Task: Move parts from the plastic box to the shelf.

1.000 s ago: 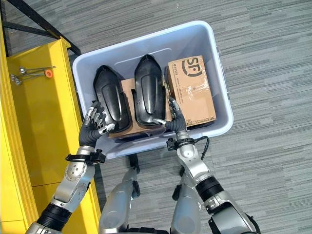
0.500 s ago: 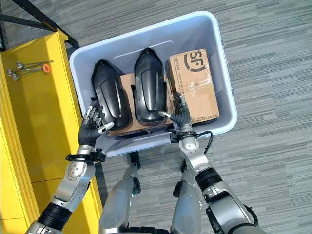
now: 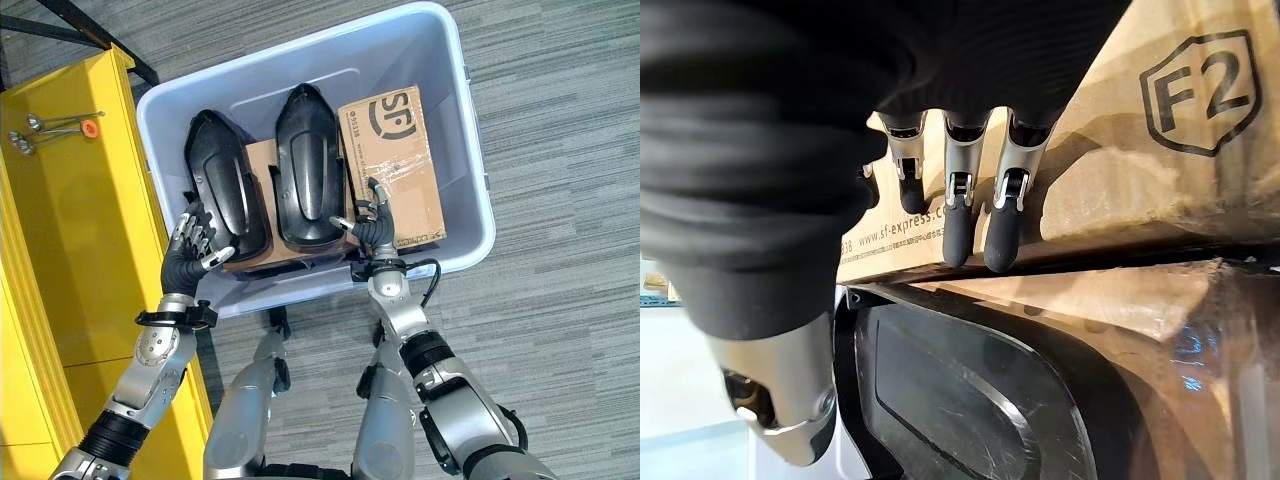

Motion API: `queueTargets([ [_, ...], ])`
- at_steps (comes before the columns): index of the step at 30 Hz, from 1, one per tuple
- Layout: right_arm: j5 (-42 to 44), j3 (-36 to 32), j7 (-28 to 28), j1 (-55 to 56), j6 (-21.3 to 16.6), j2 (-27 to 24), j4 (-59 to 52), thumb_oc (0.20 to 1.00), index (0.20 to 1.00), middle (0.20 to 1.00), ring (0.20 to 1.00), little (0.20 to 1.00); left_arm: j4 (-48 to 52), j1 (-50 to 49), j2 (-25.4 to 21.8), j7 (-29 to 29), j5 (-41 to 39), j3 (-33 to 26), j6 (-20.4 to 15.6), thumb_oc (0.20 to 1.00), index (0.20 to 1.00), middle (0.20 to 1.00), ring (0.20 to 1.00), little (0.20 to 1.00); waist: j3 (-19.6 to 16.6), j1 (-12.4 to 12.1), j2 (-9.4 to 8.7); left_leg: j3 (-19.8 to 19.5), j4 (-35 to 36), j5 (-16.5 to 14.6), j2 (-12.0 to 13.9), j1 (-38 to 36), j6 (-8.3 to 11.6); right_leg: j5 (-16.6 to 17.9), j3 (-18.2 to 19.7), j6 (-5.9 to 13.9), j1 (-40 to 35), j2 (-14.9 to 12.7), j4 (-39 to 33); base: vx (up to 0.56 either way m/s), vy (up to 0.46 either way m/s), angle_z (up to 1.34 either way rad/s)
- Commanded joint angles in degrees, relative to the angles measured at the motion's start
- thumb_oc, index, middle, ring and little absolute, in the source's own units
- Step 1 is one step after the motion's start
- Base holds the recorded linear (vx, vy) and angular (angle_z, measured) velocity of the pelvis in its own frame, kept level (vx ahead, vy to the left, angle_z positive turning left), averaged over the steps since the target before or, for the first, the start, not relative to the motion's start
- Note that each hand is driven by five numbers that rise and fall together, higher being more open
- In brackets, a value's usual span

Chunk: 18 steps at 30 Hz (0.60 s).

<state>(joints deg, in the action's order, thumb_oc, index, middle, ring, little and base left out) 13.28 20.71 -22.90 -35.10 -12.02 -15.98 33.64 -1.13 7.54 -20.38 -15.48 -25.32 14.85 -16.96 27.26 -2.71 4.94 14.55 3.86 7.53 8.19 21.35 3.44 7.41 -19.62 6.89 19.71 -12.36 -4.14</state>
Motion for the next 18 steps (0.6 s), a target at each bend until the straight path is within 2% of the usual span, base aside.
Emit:
queueTargets([
  [1, -0.34, 0.81, -0.39, -2.83, -0.39, 1.01, 2.68, 1.000, 1.000, 1.000, 1.000, 1.000, 4.11, 0.60, -0.90, -0.55, 0.85, 0.32, -3.39, 1.000, 1.000, 1.000, 1.000, 1.000, 2.54, -0.73, -1.42, -2.84, -1.30, -2.68, 0.12, -0.06, 1.70, -0.27, 1.74, 1.34, 4.74, -1.22, 4.56, 0.00, 0.000, 0.00],
  [5, -1.02, 0.89, -0.27, -1.94, -0.46, 0.59, 0.09, 1.000, 1.000, 1.000, 1.000, 1.000, 4.04, 0.65, -0.92, -0.70, 1.00, 0.06, -3.29, 1.000, 1.000, 1.000, 1.000, 1.000, 2.54, -0.49, -1.82, -3.16, -1.27, -2.66, 0.06, 0.28, 1.63, -0.21, 1.42, 1.40, 5.05, -1.23, 4.66, 0.00, 0.004, 0.04],
  [9, -1.47, -0.38, -0.37, 1.26, -1.55, -0.07, -8.25, 1.000, 1.000, 1.000, 1.000, 1.000, 3.97, 0.55, -0.70, -1.30, 1.33, -0.75, -2.97, 1.000, 1.000, 1.000, 1.000, 1.000, 2.54, 0.11, -2.51, -3.41, -1.21, -2.82, -0.14, 0.15, 1.49, -0.30, 1.25, 1.41, 4.59, -1.32, 4.55, 0.00, 0.010, 0.02],
  [18, -3.48, -2.19, -1.07, 4.17, -3.40, -0.86, -19.57, 1.000, 1.000, 1.000, 1.000, 1.000, 5.24, -0.10, -1.13, -2.11, 2.48, -1.74, -2.99, 1.000, 1.000, 1.000, 1.000, 1.000, 2.54, 0.58, -3.40, -3.55, -1.17, -3.06, -0.20, -0.60, 1.30, -0.24, 0.94, 1.54, 3.40, -1.57, 4.13, 0.00, 0.000, 0.00],
])
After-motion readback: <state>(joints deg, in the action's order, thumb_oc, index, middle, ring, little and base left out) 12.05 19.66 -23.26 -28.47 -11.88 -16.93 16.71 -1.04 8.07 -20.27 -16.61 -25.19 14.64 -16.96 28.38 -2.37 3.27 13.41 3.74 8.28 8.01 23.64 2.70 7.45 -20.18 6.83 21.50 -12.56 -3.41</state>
